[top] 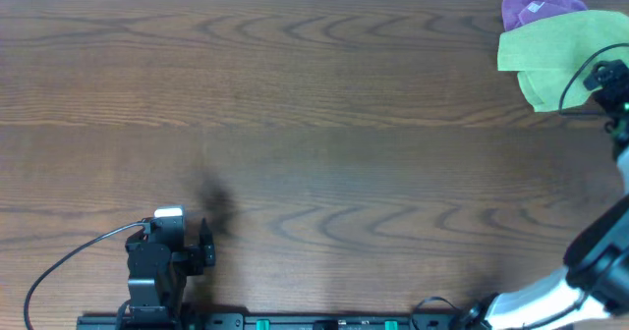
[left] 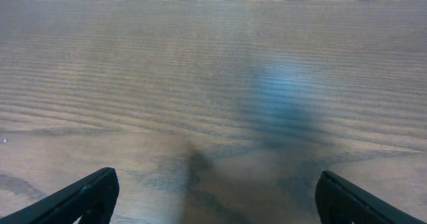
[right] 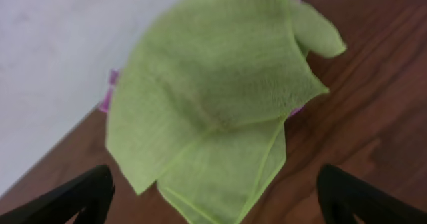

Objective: Fold the cloth
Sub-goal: 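Reach the right gripper to the lime-green cloth on the pile and grasp it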

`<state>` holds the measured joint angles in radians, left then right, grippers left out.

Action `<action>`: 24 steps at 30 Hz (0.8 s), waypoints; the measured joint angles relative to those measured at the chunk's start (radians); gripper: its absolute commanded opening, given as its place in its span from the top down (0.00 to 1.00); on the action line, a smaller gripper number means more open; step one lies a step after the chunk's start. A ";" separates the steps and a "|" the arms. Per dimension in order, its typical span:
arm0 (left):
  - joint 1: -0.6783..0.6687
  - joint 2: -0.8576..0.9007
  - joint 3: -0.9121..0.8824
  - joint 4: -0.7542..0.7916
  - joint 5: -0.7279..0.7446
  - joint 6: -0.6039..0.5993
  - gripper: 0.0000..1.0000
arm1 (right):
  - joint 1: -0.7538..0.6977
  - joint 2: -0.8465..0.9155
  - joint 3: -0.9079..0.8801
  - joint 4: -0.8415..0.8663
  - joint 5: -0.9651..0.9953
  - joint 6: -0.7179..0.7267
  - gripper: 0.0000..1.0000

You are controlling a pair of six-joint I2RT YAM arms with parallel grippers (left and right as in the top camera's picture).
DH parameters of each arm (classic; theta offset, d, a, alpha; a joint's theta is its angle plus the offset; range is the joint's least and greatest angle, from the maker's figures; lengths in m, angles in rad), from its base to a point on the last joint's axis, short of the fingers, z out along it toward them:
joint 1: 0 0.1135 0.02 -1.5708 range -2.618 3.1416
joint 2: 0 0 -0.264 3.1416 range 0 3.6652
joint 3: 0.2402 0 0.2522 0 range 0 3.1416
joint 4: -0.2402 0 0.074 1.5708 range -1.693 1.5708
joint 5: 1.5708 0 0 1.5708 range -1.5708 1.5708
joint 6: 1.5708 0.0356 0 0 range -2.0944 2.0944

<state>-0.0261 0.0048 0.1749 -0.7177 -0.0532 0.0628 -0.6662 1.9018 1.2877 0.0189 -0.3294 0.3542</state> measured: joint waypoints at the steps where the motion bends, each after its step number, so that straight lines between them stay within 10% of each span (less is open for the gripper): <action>1: 0.000 0.000 0.000 0.000 0.000 0.000 0.05 | 0.000 0.042 0.052 -0.021 -0.011 -0.006 0.03; 24: 0.000 0.000 0.000 0.000 0.000 0.000 0.05 | 0.029 0.383 0.460 -0.224 -0.072 -0.051 0.11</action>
<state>-0.0261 0.0048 0.1749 -0.7177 -0.0532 0.0628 -0.6369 2.2848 1.7477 -0.2047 -0.4011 0.3031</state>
